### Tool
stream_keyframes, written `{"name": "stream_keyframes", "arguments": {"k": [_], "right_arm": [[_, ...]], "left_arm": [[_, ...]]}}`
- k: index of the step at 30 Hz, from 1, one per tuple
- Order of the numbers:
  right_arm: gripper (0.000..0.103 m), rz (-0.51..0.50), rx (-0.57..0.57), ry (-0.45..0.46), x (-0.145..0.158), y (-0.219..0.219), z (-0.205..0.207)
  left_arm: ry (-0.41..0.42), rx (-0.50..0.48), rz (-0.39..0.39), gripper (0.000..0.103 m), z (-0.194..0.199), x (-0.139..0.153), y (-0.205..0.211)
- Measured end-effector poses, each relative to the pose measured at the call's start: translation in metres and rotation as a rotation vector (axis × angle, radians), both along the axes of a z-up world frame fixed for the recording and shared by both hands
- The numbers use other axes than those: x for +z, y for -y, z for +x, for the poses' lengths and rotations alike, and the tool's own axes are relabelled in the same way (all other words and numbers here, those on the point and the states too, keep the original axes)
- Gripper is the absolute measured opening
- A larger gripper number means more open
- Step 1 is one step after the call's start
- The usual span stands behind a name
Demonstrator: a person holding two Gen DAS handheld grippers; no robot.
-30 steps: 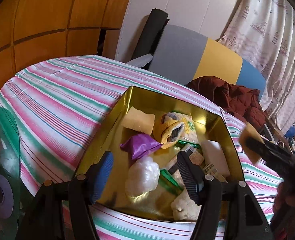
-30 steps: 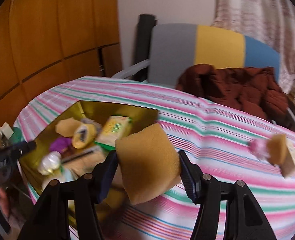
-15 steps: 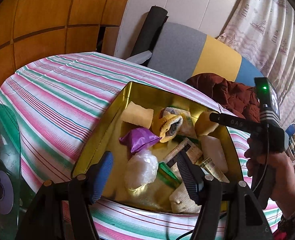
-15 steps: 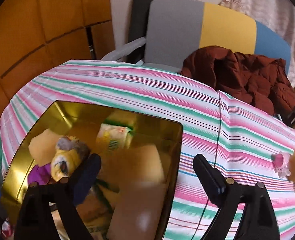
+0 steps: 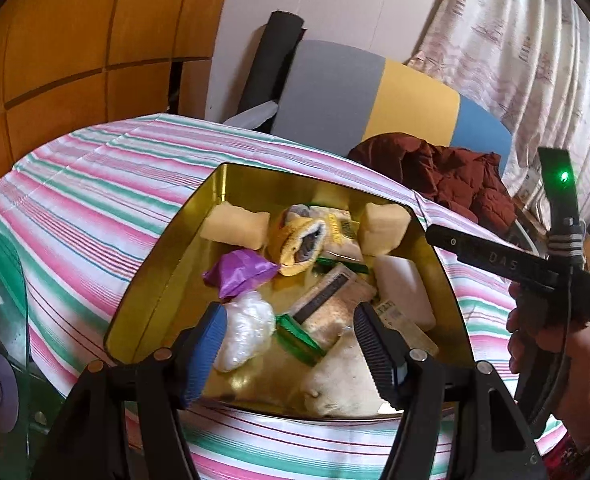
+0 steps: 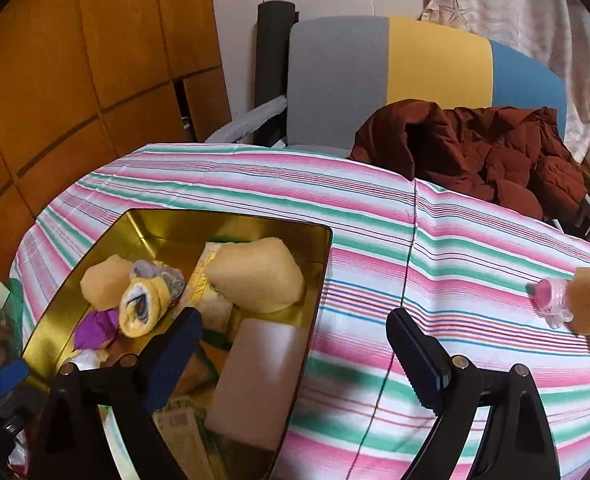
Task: Organize objects
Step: 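Lower the yellow sponge block into the gold tray and open the right tool, then move the right tool to the cream barcode box and grasp it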
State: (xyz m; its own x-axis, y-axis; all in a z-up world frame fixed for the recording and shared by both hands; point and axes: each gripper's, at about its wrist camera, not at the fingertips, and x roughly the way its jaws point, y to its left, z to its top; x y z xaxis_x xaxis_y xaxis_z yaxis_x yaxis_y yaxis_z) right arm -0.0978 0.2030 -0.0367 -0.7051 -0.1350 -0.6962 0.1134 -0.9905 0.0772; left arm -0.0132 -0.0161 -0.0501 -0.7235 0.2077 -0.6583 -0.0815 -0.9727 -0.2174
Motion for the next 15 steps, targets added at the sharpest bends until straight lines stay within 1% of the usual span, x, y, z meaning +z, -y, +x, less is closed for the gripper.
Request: {"name": "stream_keyframes", "arguments": {"k": [4, 7, 10, 15], "right_arm": [[0.094, -0.021, 0.019, -0.017, 0.004, -0.002, 0.015], [0.094, -0.012, 0.028, -0.036, 0.004, -0.008, 0.027], [0.094, 0.022, 0.01, -0.059, 0.002, -0.024, 0.041], [0.092, 0.011, -0.052, -0.051, -0.006, -0.066, 0.057]], "left_arm": [[-0.012, -0.006, -0.018, 0.067, 0.007, 0.004, -0.008], [-0.023, -0.018, -0.034, 0.067, 0.014, 0.007, -0.015], [-0.027, -0.043, -0.036, 0.067, 0.02, 0.007, -0.027], [-0.022, -0.115, -0.055, 0.067, 0.025, 0.006, -0.059]]}}
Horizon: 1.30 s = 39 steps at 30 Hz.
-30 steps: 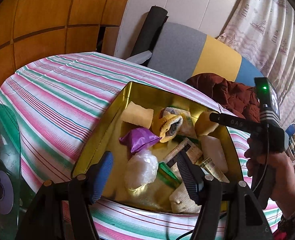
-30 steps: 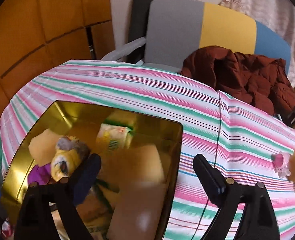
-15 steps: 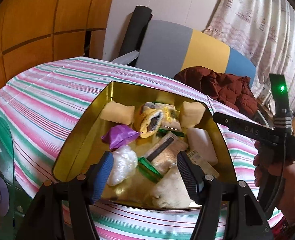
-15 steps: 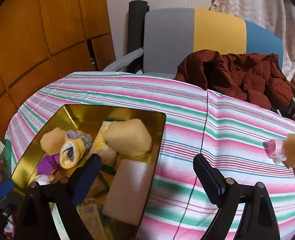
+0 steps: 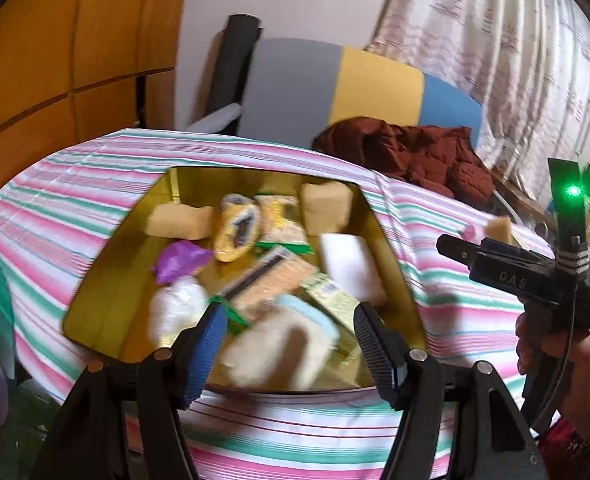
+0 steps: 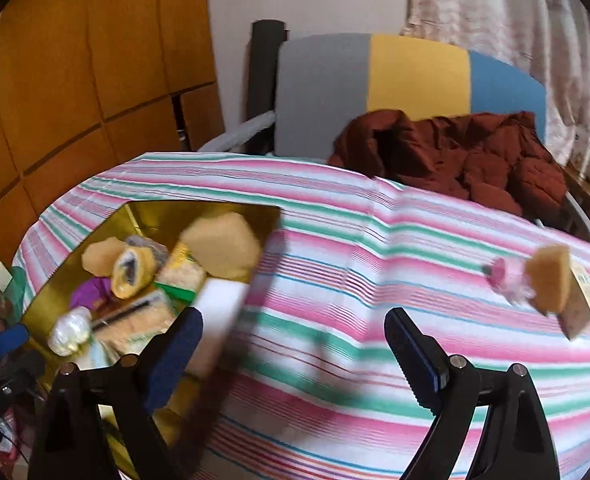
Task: Organize objects
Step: 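Move the right tool to the cream barcode box and grasp it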
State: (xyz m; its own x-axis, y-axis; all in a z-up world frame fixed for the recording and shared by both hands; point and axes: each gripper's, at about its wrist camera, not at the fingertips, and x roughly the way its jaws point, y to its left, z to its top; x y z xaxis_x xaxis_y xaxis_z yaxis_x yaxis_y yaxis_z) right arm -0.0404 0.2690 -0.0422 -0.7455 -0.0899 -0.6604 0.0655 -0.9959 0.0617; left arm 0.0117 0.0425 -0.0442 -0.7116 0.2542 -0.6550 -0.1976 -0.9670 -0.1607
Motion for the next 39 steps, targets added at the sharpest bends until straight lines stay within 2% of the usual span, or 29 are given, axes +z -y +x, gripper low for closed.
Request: {"name": "stream_keyframes", "arguments": {"k": [6, 13, 25, 31, 36, 39], "right_arm": [[0.092, -0.003, -0.075, 0.021, -0.012, -0.049, 0.016], [0.092, 0.017, -0.182, 0.043, -0.028, -0.109, 0.032], [0.09, 0.047, -0.437, 0.042, -0.037, -0.223, 0.051], [0.086, 0.06, -0.508, 0.019, -0.029, -0.267, 0.039], [0.086, 0.132, -0.53, 0.013, -0.02, -0.293, 0.01], [0.086, 0.139, -0.522, 0.048, -0.022, -0.309, -0.012]], "left_arm": [[-0.019, -0.099, -0.003, 0.067, 0.01, 0.003, -0.038], [-0.02, -0.207, -0.048, 0.067, 0.019, 0.005, -0.082], [0.046, -0.362, -0.058, 0.067, 0.023, -0.003, -0.147], [0.069, -0.397, -0.078, 0.067, 0.027, -0.007, -0.162], [0.085, -0.403, -0.089, 0.067, 0.025, -0.009, -0.167], [0.086, -0.404, -0.098, 0.067, 0.025, -0.009, -0.171]]}}
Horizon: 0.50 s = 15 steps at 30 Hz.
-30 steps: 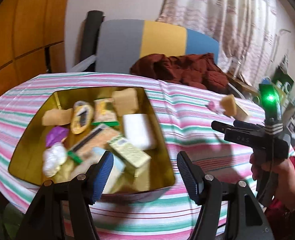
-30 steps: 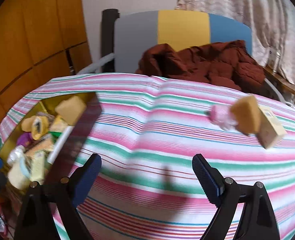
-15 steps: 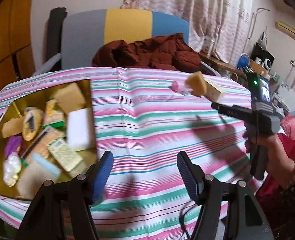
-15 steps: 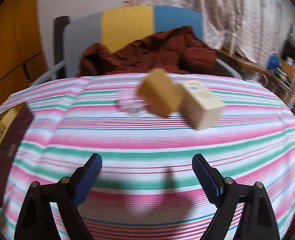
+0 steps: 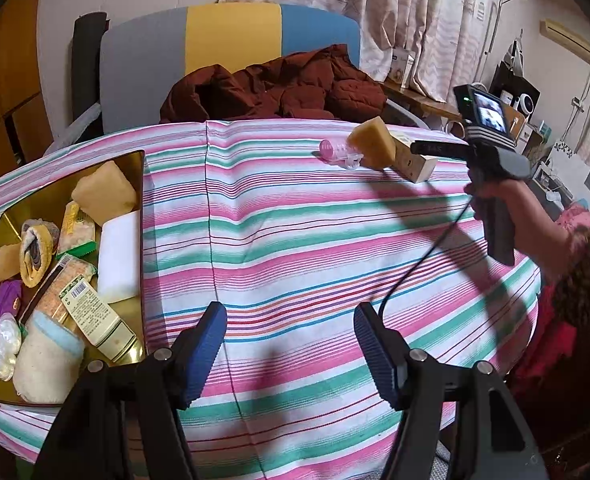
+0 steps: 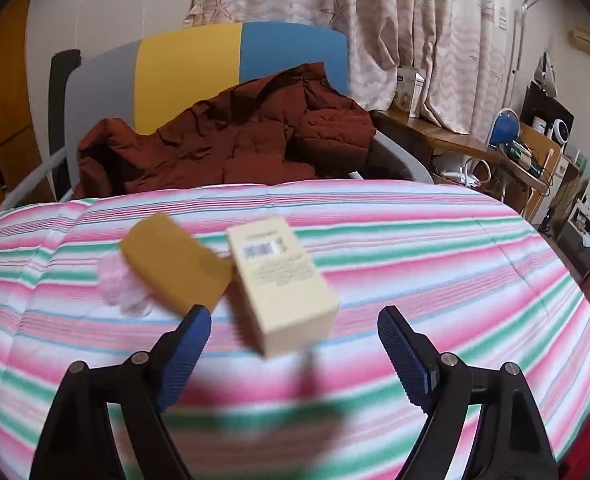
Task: Organize objects
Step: 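Move the right tool to the cream barcode box and grasp it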
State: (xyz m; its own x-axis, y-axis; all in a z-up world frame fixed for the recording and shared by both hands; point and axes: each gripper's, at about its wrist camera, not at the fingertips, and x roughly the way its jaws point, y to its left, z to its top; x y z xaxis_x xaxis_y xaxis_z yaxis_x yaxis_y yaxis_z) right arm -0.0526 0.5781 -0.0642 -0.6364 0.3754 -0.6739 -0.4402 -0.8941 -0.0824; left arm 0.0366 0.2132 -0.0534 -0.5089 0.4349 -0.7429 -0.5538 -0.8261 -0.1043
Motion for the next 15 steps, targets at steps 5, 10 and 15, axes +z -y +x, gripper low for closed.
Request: {"name": "stream_keyframes", "arguments": {"k": [5, 10, 15], "right_arm": [[0.081, -0.054, -0.01, 0.025, -0.013, -0.021, -0.02], [0.057, -0.084, 0.008, 0.035, -0.024, -0.022, -0.02], [0.053, -0.108, 0.065, 0.008, -0.025, -0.001, 0.001]], "left_arm": [[0.002, -0.003, -0.013, 0.067, -0.002, 0.0, -0.004], [0.021, 0.005, -0.011, 0.067, -0.01, -0.003, -0.008], [0.033, 0.011, 0.001, 0.067, -0.022, -0.004, -0.019]]}}
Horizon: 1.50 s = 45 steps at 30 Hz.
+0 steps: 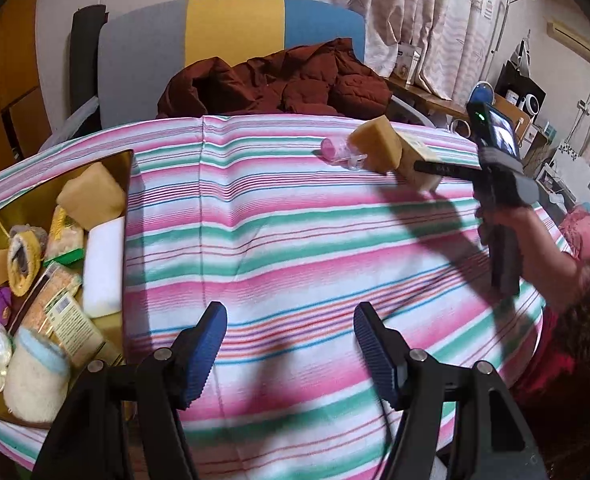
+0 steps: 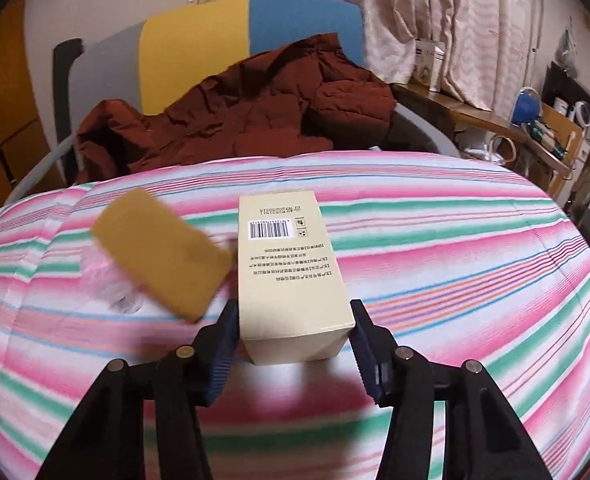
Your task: Organize objects
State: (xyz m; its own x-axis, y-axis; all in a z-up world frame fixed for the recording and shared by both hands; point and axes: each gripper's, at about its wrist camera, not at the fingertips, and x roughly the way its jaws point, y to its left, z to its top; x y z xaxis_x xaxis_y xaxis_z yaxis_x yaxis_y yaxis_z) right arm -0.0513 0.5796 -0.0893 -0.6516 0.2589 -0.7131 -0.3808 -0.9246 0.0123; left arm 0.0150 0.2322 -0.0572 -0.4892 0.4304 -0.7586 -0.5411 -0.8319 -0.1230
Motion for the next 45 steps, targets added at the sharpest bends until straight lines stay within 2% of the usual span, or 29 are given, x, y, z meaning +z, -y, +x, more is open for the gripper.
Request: {"name": "stream_keyframes", "arguments": {"k": [7, 15, 20, 21, 23, 27, 30, 31, 34, 39, 40, 42, 45], "right_arm": [[0.052, 0.005, 0.076, -0.036, -0.001, 0.039, 0.044], [0.052, 0.029, -0.145, -0.04, 0.005, 0.0, 0.066], [0.054, -0.025, -0.163, -0.035, 0.0, -0.014, 0.068], [0.056, -0.041, -0.155, -0.037, 0.0, -0.015, 0.068], [0.079, -0.037, -0.166, -0.047, 0.004, -0.016, 0.07], [0.088, 0.044, -0.179, -0.145, 0.035, -0.004, 0.075], [0.097, 0.075, -0.064, -0.203, 0.059, 0.02, 0.063], [0.099, 0.068, 0.007, -0.209, 0.064, 0.033, 0.054], [0.099, 0.042, 0.125, -0.192, 0.062, 0.057, 0.028], [0.096, 0.068, 0.228, -0.069, 0.032, 0.08, -0.027], [0.09, 0.074, 0.241, -0.046, 0.026, 0.081, -0.033], [0.068, 0.067, 0.267, -0.017, 0.015, 0.081, -0.043], [0.057, 0.045, 0.241, -0.037, 0.014, 0.074, -0.039]], "left_arm": [[0.014, -0.007, 0.027, 0.067, -0.014, 0.002, -0.021], [0.108, 0.048, 0.106, 0.068, -0.052, 0.003, -0.045], [0.123, 0.048, 0.107, 0.068, -0.07, 0.001, -0.066], [0.124, 0.049, 0.099, 0.068, -0.072, -0.001, -0.068], [0.132, 0.053, 0.089, 0.068, -0.074, -0.004, -0.069], [0.144, 0.065, 0.077, 0.068, -0.075, -0.013, -0.063], [0.155, 0.08, 0.074, 0.068, -0.076, -0.018, -0.059], [0.16, 0.086, 0.073, 0.068, -0.077, -0.02, -0.058], [0.161, 0.096, 0.067, 0.068, -0.078, -0.019, -0.054], [0.143, 0.099, 0.056, 0.068, -0.081, -0.014, -0.048], [0.139, 0.098, 0.056, 0.068, -0.082, -0.013, -0.047], [0.126, 0.099, 0.047, 0.068, -0.085, -0.011, -0.047], [0.129, 0.105, 0.061, 0.068, -0.093, -0.01, -0.048]]}}
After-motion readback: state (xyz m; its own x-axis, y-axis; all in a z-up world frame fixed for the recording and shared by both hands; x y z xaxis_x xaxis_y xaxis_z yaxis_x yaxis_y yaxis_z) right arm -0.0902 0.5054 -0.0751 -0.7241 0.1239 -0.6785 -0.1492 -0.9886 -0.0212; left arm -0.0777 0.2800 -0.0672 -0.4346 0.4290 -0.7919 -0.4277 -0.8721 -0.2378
